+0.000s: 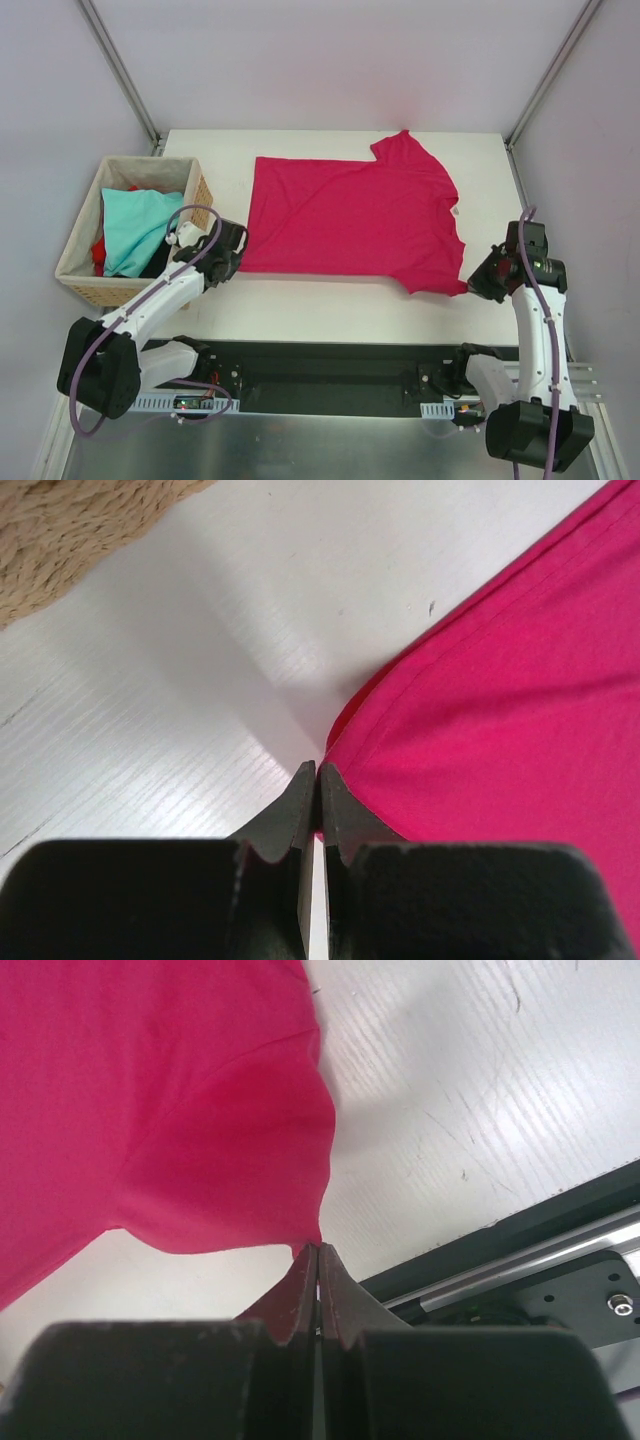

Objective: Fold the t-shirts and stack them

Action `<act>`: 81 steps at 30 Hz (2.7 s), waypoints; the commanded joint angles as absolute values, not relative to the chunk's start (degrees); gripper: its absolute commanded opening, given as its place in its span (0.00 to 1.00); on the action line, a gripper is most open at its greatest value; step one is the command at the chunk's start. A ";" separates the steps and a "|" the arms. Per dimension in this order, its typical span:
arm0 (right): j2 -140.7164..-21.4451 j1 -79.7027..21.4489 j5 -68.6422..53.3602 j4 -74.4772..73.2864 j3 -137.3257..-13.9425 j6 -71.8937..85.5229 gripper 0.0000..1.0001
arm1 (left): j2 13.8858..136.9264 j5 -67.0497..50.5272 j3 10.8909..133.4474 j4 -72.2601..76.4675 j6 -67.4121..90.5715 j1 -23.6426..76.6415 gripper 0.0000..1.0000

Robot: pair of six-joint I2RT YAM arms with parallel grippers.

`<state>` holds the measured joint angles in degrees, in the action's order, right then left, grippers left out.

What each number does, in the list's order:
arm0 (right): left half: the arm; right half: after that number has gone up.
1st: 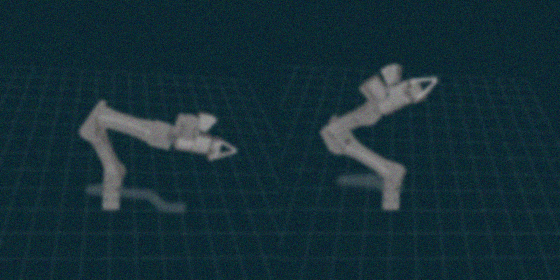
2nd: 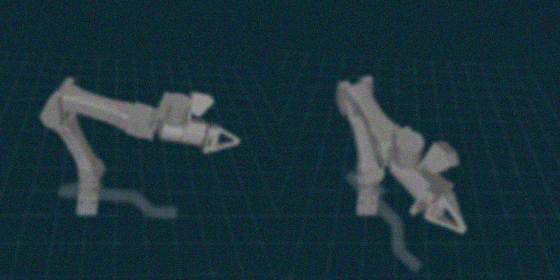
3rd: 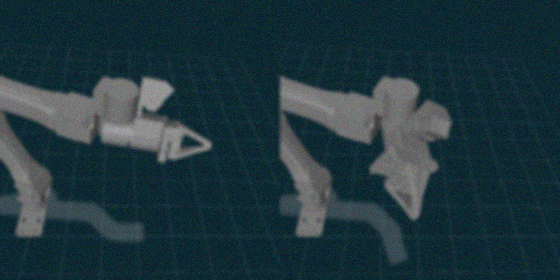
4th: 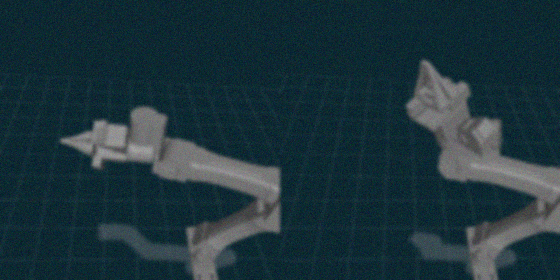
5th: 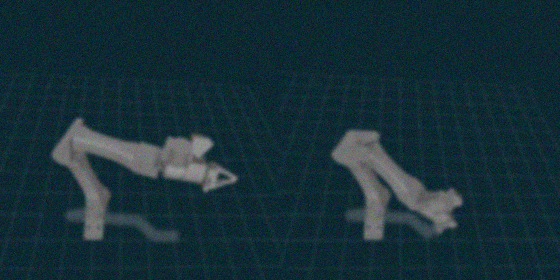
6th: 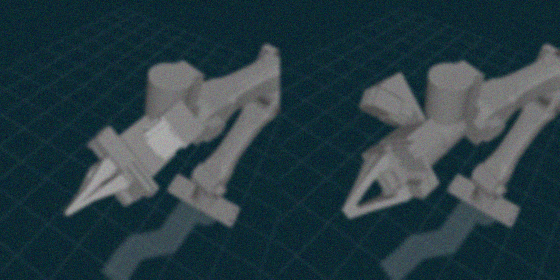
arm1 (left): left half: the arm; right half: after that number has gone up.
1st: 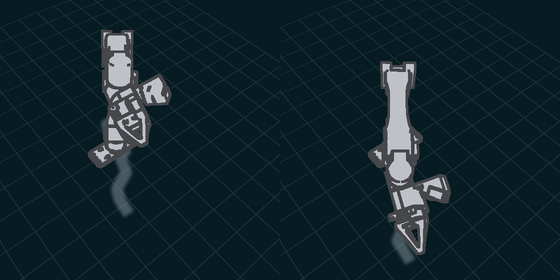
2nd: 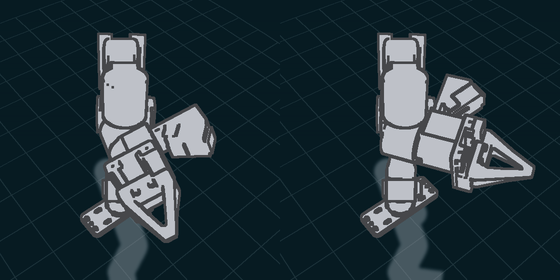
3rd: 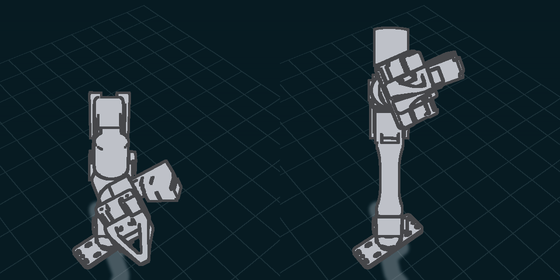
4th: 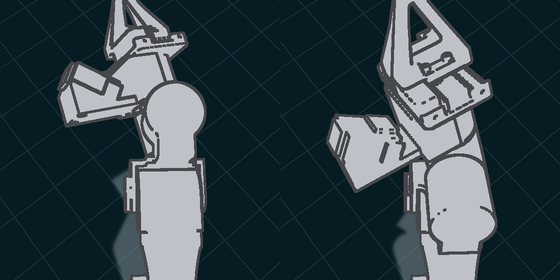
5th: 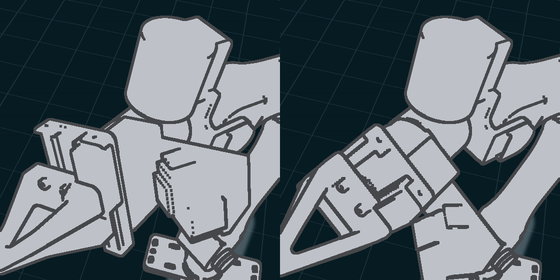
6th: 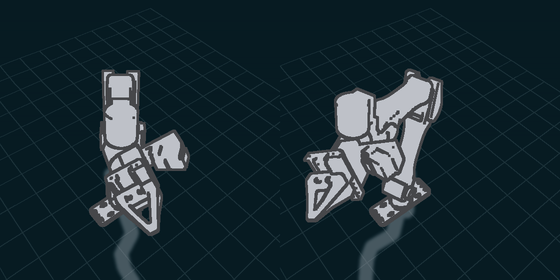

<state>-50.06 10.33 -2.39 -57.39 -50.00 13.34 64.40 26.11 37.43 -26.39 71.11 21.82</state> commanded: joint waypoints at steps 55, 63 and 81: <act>-67.15 11.43 -8.09 -34.28 -55.72 6.06 0.01 | 78.66 32.52 51.33 -24.61 63.11 23.73 0.00; -66.62 11.16 -8.00 -33.58 -55.29 6.59 0.00 | 78.66 32.78 51.59 -24.61 62.23 23.91 0.00; -65.57 10.81 -4.39 -34.28 -55.64 5.10 0.00 | 78.04 32.96 51.41 -24.17 60.03 23.91 0.00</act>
<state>-66.85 10.98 -6.46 -35.03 -54.63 6.31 79.46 30.63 50.13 -24.32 62.39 23.33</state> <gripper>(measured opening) 0.010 0.009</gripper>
